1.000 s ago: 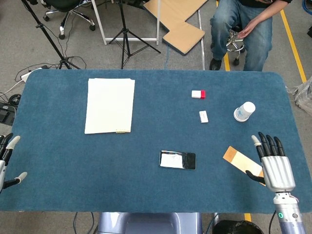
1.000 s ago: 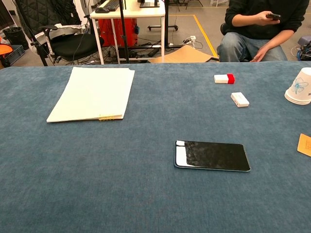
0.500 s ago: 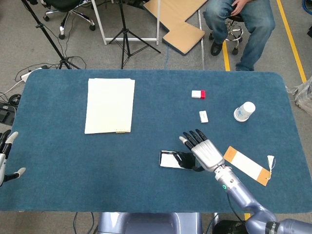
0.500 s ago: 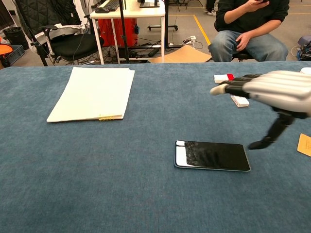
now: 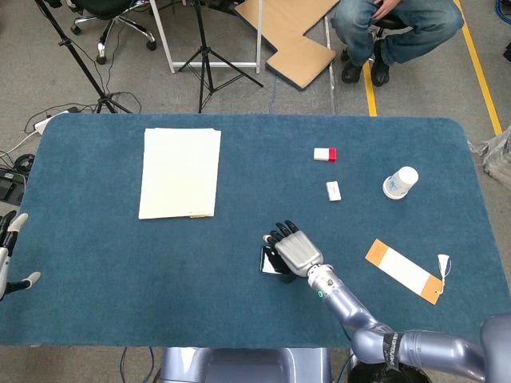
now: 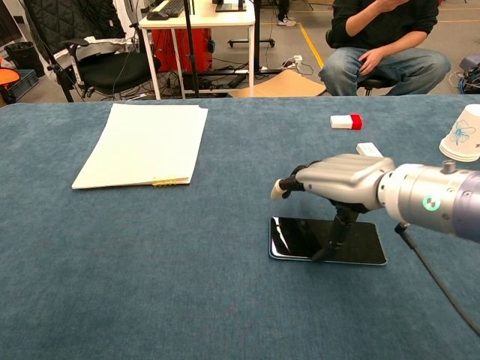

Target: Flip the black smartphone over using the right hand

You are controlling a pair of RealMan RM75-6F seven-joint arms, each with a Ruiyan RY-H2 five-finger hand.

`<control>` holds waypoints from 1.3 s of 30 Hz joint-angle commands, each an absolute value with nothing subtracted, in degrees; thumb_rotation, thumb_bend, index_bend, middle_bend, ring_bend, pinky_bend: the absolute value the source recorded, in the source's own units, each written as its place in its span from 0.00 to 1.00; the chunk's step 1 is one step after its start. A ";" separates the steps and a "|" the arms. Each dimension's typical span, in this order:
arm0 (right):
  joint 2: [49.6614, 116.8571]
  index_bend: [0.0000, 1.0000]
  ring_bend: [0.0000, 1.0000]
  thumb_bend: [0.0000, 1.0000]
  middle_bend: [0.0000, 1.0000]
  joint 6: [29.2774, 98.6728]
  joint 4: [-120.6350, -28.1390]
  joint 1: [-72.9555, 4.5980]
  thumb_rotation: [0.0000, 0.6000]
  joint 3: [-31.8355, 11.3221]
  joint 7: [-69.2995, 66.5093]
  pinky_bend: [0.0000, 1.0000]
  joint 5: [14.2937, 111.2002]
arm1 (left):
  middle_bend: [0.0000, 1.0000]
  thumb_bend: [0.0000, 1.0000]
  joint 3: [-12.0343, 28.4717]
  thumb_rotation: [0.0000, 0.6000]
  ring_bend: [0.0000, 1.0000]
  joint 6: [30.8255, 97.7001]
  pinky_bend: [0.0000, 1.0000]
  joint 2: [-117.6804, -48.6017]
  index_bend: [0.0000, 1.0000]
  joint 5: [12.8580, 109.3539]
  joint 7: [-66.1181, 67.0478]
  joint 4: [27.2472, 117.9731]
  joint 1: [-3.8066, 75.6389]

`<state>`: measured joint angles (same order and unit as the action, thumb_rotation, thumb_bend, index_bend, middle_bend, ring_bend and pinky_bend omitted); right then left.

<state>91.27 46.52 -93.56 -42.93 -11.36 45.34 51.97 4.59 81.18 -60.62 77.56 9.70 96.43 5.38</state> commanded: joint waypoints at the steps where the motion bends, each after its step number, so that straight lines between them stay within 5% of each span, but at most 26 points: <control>1: 93.48 0.20 0.00 0.00 0.20 49.11 -92.94 -44.42 1.00 -10.14 47.94 0.00 49.97 | 0.00 0.00 4.48 1.00 0.00 80.92 0.00 -60.57 0.00 77.45 9.86 96.54 5.47; 21: 101.37 0.27 0.03 0.00 0.30 57.58 -86.47 -46.57 1.00 -5.56 53.01 0.00 51.12 | 0.00 0.00 4.51 1.00 0.00 81.28 0.00 -60.42 0.00 76.65 10.36 97.25 5.52; 31: 101.81 0.45 0.16 0.02 0.51 58.49 -84.75 -46.20 1.00 -4.97 51.03 0.00 51.77 | 0.00 0.00 4.47 1.00 0.00 81.09 0.00 -60.45 0.00 76.32 10.52 97.26 5.70; 39: 99.65 0.48 0.19 0.08 0.53 59.22 -86.78 -44.68 1.00 -5.41 43.84 0.00 56.30 | 0.00 0.00 4.26 1.00 0.00 81.54 0.00 -60.43 0.00 76.77 10.60 97.54 5.57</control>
